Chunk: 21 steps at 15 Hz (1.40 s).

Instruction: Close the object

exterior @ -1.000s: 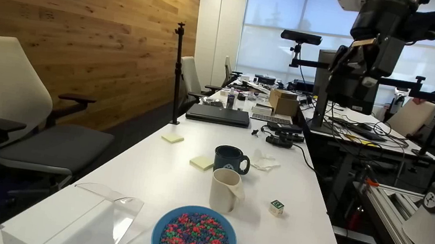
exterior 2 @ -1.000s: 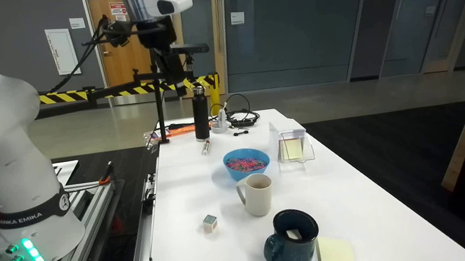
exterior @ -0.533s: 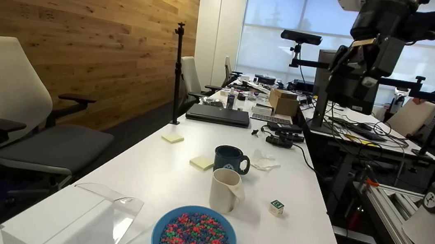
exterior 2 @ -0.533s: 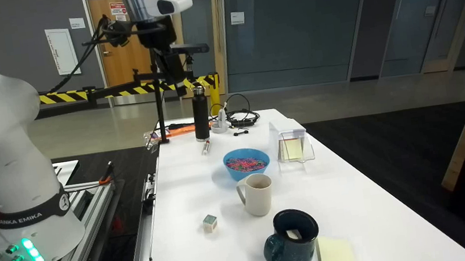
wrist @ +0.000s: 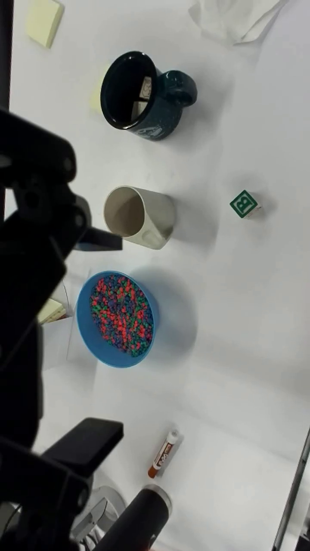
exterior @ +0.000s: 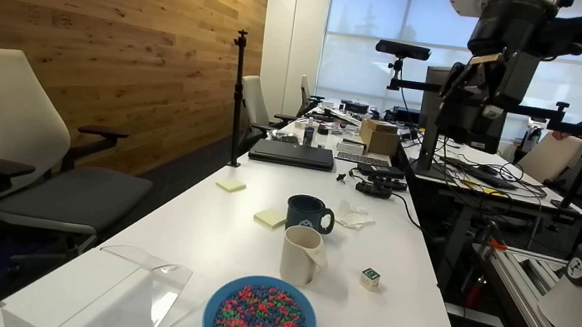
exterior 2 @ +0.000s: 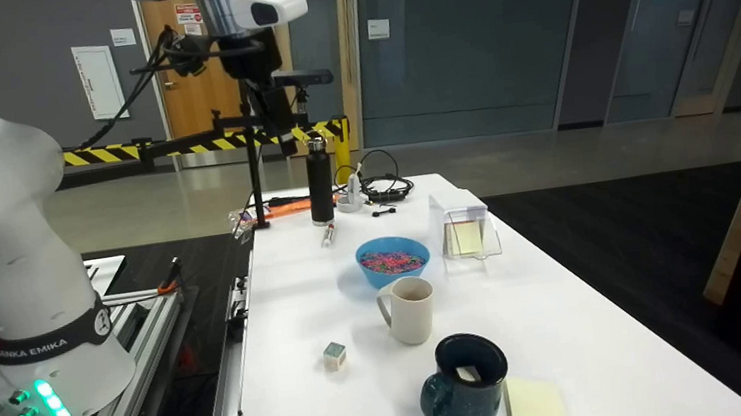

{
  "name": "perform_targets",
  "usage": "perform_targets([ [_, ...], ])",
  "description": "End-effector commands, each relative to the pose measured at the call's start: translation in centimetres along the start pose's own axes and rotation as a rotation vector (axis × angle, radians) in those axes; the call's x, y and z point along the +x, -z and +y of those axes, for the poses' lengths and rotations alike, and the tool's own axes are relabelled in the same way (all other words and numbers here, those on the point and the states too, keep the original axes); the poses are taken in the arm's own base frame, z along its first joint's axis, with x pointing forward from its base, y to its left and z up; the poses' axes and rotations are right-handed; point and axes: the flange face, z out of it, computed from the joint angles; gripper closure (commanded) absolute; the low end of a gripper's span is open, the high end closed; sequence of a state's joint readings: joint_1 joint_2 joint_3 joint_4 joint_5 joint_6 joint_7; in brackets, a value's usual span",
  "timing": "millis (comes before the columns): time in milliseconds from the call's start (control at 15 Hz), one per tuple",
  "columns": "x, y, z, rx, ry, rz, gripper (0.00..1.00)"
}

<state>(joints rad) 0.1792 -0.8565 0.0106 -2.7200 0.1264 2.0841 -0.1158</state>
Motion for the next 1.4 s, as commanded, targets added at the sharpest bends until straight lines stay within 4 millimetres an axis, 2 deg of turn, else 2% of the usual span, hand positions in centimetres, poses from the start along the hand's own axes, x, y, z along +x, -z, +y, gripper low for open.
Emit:
perform_targets([
  [0,0.9,-0.2,1.3,-0.032,-0.105,-0.011,0.00],
  [333,4.0,1.0,4.2,-0.092,-0.176,0.034,0.00],
  [600,8.4,2.3,6.9,-0.130,-0.192,0.099,0.00],
  [1000,16.1,0.4,11.9,-0.145,-0.261,0.130,0.00],
  [1133,18.1,0.2,12.8,-0.138,-0.281,0.131,0.00],
  [1200,15.3,0.1,11.7,-0.120,-0.251,0.128,0.00],
  [1333,17.1,-0.5,12.5,-0.119,-0.263,0.123,0.00],
])
